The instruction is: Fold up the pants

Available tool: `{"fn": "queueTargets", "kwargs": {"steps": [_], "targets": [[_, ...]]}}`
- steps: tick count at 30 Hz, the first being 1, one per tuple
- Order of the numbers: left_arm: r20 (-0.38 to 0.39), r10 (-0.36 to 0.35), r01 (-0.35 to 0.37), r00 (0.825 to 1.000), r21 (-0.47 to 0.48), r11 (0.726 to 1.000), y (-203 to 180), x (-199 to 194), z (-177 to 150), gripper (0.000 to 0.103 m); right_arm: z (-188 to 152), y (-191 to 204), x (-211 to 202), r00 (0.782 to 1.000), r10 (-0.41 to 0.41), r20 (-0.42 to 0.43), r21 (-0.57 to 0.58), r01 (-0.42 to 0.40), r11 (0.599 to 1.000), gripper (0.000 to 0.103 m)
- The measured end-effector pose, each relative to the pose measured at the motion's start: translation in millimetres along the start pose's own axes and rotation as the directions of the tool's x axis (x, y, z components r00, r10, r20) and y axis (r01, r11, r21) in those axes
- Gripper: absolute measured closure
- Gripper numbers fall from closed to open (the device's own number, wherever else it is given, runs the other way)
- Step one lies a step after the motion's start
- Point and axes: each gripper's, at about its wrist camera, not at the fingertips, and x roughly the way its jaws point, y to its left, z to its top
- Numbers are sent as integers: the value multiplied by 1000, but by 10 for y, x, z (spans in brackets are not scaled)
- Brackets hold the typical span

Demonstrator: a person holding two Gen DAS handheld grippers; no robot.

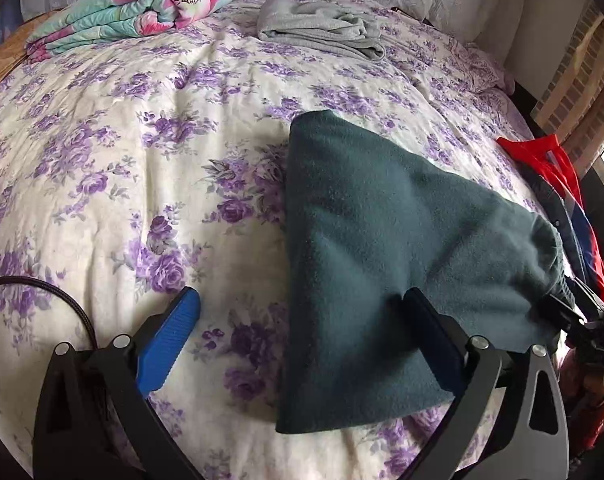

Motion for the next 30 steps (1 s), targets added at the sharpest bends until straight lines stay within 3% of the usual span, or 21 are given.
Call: {"fn": "queueTargets", "kwargs": {"steps": [3,5,7,9,11,14,19,21,22,23,30], "targets": [[-19,-66,66,998,-23,998,53,-31,48,5,44,-61,-110,998,64,20,28,-65,998,4],[-41,-99,98,994,-34,995,67,21,91,5,68,-166,-26,991,134,-11,102,-133,986,4],[-45,-85,85,995,-6,996,12,90,118,5,52,-266,148,980,193,-53,192,-180,965,4],[-42,-54,55,998,31,998,-77,152,129,5,58,-316,270,974,223,-41,235,-207,950,3],[-36,-45,47,998,50,998,-165,174,141,5,112,-271,334,973,225,-43,228,-210,951,4],[-33,-72,74,997,76,994,-280,174,153,10,183,-212,396,966,258,-38,242,-241,940,16],[-17,-78,80,997,110,991,-318,217,103,11,170,-258,430,955,294,-39,241,-277,930,17],[-15,-91,92,996,101,991,-273,218,98,8,143,-276,415,943,331,-37,206,-317,926,14],[-13,-89,89,996,108,990,-271,229,91,5,126,-262,400,929,368,-42,169,-356,919,6],[-6,-79,79,997,121,989,-288,231,75,5,113,-238,388,922,383,-52,143,-372,917,3],[-9,-93,94,996,113,989,-271,216,69,5,65,-19,300,955,276,-109,43,-273,961,3]]}}
